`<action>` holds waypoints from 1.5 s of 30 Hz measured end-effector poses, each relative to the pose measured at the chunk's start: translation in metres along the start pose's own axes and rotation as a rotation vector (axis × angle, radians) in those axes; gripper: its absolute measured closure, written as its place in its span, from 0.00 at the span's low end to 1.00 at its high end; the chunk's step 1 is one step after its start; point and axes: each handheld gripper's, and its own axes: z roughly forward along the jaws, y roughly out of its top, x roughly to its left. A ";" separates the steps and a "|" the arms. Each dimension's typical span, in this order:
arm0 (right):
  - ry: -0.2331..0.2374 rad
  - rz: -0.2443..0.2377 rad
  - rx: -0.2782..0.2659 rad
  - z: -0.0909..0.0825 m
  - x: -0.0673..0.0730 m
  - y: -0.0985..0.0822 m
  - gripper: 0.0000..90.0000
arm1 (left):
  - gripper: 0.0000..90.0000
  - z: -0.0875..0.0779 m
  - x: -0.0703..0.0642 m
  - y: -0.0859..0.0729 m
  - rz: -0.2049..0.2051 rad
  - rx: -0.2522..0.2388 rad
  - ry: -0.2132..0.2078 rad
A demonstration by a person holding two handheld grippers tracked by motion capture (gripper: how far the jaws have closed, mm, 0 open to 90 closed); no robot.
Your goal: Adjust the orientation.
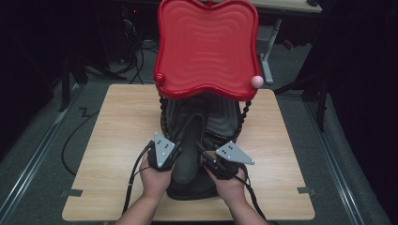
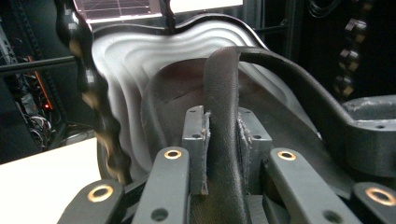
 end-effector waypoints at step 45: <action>-0.218 -0.027 -0.062 0.046 -0.016 0.002 0.70 | 0.81 0.015 0.008 -0.025 -0.102 -0.036 -0.010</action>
